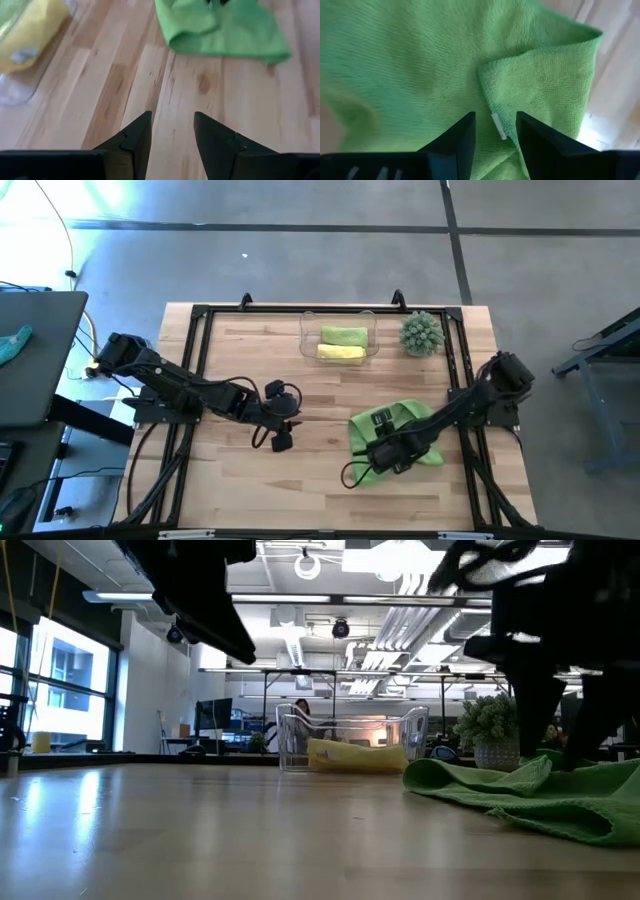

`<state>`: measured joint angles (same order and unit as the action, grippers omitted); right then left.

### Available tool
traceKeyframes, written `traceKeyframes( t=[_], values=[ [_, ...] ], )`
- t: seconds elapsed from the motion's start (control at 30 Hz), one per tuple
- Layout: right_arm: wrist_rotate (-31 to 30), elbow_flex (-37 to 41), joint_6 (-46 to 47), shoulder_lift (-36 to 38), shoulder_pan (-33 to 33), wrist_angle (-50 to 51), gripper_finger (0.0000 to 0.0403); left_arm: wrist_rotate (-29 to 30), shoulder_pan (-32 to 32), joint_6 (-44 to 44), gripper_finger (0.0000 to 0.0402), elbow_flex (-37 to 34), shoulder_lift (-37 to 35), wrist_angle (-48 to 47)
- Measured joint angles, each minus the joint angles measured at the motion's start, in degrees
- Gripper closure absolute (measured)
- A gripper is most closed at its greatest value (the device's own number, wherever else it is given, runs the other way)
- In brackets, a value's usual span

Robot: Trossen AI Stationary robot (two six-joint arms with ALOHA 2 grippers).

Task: Roll microfiber towels into tight, uniform cylinder then place into a basket
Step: Fold the green microfiber towel

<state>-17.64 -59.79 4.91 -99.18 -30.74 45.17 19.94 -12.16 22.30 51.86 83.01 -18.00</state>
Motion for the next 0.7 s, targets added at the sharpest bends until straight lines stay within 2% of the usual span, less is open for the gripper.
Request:
traceKeyframes(
  t=[0.1,0.27,0.37,0.47,0.63,0.7],
  values=[
    [-1.32,0.00,-1.14,-2.26,0.38,0.24,0.0270,0.21,0.00,0.00,0.0267,-0.03,0.22,0.57],
    [-8.42,-0.02,-0.93,-5.17,0.37,-0.02,0.0270,0.78,0.00,0.00,0.0267,-0.01,0.51,1.95],
    [-9.19,-0.02,-0.92,-5.92,0.37,-0.34,0.0278,1.26,0.00,-0.61,0.0267,-0.02,0.50,1.97],
    [-9.17,-0.02,0.24,-5.92,0.37,-1.66,0.0306,1.29,0.00,-2.07,0.0267,-0.02,0.49,2.08],
    [-8.01,-0.04,4.31,-5.83,1.05,-3.80,0.0387,1.44,0.00,-7.42,0.0267,-0.02,0.49,3.67],
    [-7.18,-0.04,6.38,-5.83,1.62,-4.63,0.0395,1.47,0.00,-10.58,0.0267,-0.02,0.49,4.65]
  ],
)
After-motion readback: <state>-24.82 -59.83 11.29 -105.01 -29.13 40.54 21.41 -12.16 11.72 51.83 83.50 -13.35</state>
